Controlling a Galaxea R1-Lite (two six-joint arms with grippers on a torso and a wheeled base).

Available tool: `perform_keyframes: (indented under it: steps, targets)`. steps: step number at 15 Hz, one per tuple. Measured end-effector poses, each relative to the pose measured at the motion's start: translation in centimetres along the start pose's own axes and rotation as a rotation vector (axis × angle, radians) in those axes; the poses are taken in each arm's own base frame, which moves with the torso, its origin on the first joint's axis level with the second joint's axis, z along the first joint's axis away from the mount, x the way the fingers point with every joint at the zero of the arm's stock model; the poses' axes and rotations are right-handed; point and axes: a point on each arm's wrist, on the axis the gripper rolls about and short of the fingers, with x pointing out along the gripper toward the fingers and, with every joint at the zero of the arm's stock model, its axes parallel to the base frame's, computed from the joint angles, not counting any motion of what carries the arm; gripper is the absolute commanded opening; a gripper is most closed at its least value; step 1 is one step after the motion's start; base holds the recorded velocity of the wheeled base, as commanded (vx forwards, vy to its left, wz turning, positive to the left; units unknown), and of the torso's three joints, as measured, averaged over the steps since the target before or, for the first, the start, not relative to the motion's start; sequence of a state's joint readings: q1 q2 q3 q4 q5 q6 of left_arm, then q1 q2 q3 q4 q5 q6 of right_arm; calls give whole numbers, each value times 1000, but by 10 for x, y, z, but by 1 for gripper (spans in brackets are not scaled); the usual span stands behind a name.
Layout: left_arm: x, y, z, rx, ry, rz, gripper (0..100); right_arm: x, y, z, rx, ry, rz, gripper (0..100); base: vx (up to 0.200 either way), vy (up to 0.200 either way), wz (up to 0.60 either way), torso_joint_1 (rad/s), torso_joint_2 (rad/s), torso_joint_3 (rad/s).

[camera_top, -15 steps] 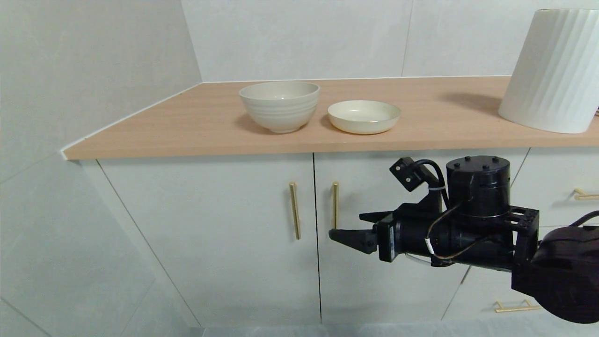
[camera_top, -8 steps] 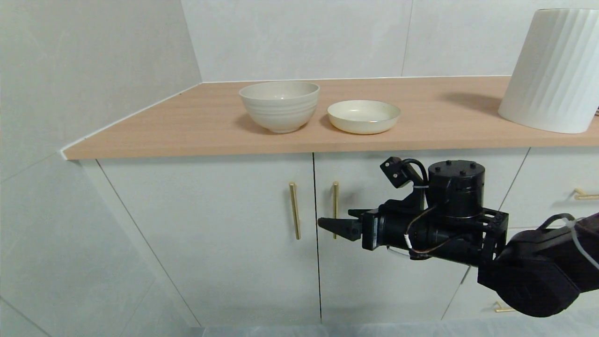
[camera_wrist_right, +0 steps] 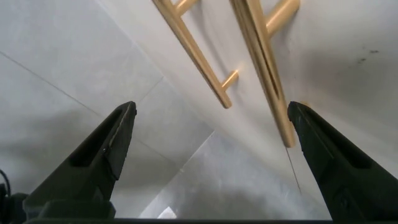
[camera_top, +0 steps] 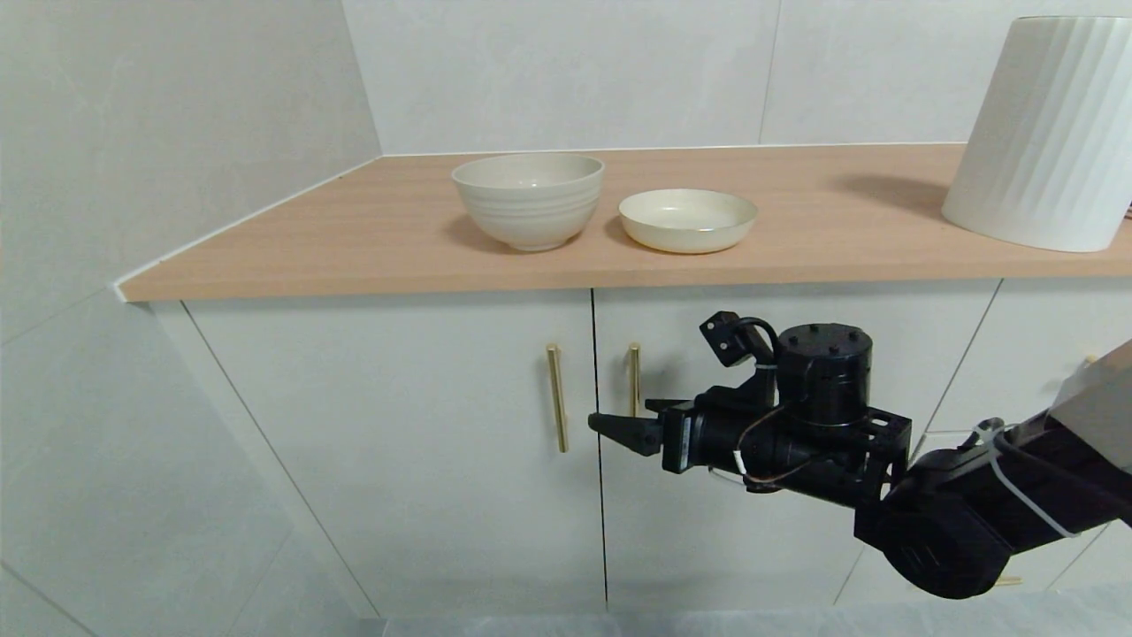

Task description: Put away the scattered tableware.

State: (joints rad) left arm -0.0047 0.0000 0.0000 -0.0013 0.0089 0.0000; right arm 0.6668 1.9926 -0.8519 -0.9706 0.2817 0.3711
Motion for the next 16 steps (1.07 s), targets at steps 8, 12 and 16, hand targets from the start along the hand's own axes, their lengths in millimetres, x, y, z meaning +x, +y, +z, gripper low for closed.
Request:
perform_keyframes:
  steps: [8, 12, 16]
  targets:
    - [0, 0, 0, 0, 0, 0, 100, 18, -7, -6, 55, -57, -12, 100, 0, 0, 0, 0, 0, 0]
    - [0, 0, 0, 0, 0, 0, 100, 22, -1, -10, 66, -53, 8, 100, 0, 0, 0, 0, 0, 0]
    - [0, 0, 0, 1, 0, 0, 100, 21, 4, -12, 69, -46, 23, 100, 0, 0, 0, 0, 0, 0]
